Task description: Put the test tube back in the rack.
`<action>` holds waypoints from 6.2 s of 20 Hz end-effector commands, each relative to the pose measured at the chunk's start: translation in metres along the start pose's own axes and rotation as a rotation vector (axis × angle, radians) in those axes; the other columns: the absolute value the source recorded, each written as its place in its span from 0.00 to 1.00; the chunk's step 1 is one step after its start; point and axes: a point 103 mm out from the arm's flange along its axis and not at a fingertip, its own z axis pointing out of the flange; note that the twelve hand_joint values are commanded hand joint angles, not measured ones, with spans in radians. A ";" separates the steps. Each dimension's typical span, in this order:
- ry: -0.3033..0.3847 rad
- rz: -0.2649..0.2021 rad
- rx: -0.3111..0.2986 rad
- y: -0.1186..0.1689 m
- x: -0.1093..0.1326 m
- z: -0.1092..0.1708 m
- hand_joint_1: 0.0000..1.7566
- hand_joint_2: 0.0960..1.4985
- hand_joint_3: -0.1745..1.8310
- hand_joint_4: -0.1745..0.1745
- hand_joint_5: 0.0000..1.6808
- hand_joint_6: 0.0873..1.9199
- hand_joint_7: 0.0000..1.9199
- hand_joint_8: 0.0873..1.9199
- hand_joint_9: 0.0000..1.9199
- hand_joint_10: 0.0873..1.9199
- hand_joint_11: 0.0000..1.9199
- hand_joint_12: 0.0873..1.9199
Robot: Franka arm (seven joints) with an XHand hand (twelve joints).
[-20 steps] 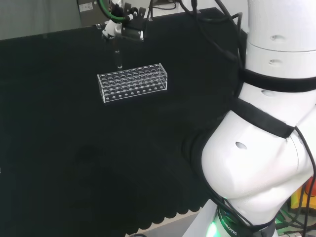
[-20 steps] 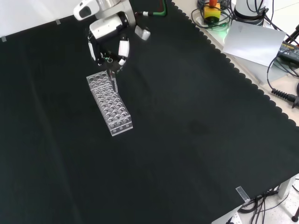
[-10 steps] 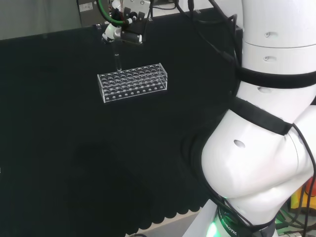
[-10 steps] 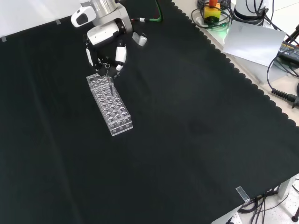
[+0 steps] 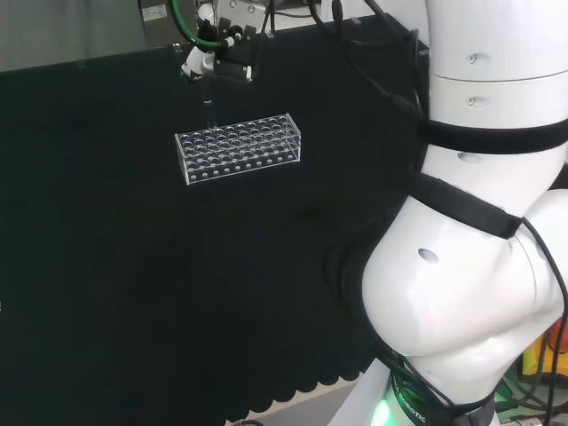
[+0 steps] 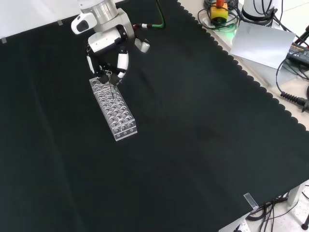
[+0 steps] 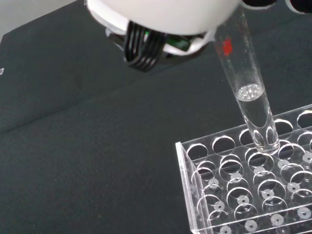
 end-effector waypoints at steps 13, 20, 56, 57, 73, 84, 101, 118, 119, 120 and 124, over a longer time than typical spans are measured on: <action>-0.002 0.009 0.022 0.015 0.006 0.016 0.70 0.38 0.40 0.00 0.84 0.16 0.95 0.16 0.91 0.11 0.69 0.44; 0.009 0.017 0.029 0.017 -0.001 0.027 0.70 0.38 0.40 0.00 0.84 0.16 0.95 0.16 0.91 0.12 0.69 0.44; 0.014 0.046 0.045 0.009 -0.027 0.036 0.70 0.38 0.40 0.00 0.84 0.16 0.95 0.16 0.90 0.12 0.69 0.44; 0.008 0.044 0.046 0.010 -0.026 0.038 0.70 0.38 0.40 0.00 0.84 0.16 0.95 0.16 0.90 0.12 0.69 0.44; 0.006 0.040 0.063 0.017 -0.023 0.046 0.70 0.38 0.40 0.00 0.84 0.16 0.95 0.16 0.90 0.12 0.69 0.45; 0.016 0.051 0.076 0.018 -0.025 0.050 0.70 0.38 0.40 0.00 0.84 0.16 0.95 0.16 0.90 0.12 0.69 0.45; 0.013 0.068 0.106 0.018 -0.031 0.063 0.70 0.38 0.40 0.00 0.84 0.16 0.95 0.16 0.90 0.12 0.69 0.45; 0.004 0.067 0.127 0.020 -0.036 0.090 0.70 0.38 0.40 0.00 0.84 0.16 0.95 0.16 0.90 0.12 0.69 0.45; 0.019 0.068 0.138 0.021 -0.037 0.092 0.70 0.38 0.40 0.00 0.84 0.16 0.95 0.16 0.90 0.12 0.69 0.45; 0.038 0.065 0.155 0.021 -0.037 0.095 0.70 0.38 0.40 0.00 0.84 0.16 0.95 0.16 0.90 0.12 0.68 0.45; 0.113 0.041 0.220 0.021 -0.038 0.102 0.68 0.47 0.30 0.00 0.73 0.23 0.82 0.20 0.77 0.20 0.49 0.63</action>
